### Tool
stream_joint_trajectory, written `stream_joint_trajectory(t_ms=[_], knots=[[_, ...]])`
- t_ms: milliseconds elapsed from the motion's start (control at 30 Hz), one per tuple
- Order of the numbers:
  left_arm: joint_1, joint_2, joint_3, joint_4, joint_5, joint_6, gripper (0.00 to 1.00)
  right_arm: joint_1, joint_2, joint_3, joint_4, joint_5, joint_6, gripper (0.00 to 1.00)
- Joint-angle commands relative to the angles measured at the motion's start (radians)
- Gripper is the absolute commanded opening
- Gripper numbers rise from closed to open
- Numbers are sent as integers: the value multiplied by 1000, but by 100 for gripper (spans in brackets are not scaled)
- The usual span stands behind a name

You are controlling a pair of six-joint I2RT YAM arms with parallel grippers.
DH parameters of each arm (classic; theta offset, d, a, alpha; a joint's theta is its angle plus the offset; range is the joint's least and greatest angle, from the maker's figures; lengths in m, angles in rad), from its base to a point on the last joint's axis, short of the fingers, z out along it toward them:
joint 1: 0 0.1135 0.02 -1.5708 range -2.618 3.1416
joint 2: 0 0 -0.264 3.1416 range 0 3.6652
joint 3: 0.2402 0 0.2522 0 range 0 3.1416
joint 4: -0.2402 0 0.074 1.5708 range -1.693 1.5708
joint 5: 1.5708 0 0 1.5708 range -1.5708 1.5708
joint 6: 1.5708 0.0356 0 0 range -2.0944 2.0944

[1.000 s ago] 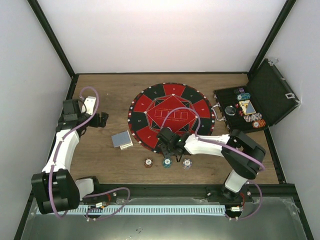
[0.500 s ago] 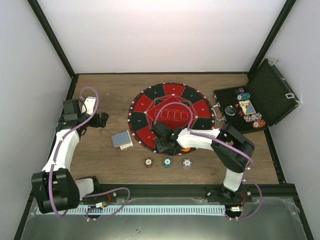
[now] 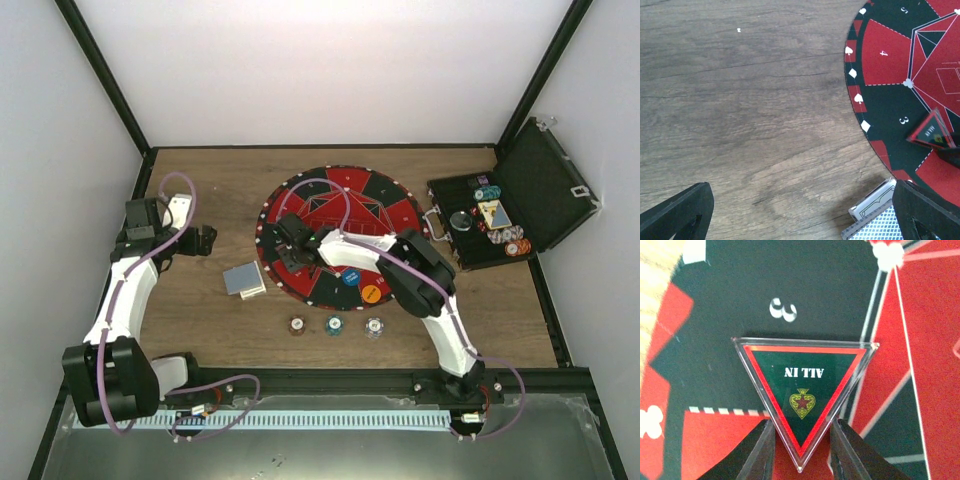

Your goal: Distribute texas hold em gaming equipment

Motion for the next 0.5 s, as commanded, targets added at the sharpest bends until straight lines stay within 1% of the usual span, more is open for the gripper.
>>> stream_joint_trajectory(t_ms=[0, 133, 200, 333, 400, 467], knots=[[9, -2, 26, -26, -11, 7, 100, -3, 91, 138, -45, -15, -33, 33], [11, 14, 35, -40, -22, 13, 100, -8, 143, 222, -77, -15, -30, 33], [11, 22, 42, -53, -20, 17, 100, -10, 139, 233, -87, -14, -23, 35], [14, 17, 45, -61, -17, 26, 100, -10, 46, 185, -110, 12, 3, 58], [13, 13, 49, -64, -14, 31, 100, -10, -41, 98, -109, 34, 25, 68], [14, 11, 53, -69, -8, 34, 100, -11, -138, 0, -103, 55, 53, 76]])
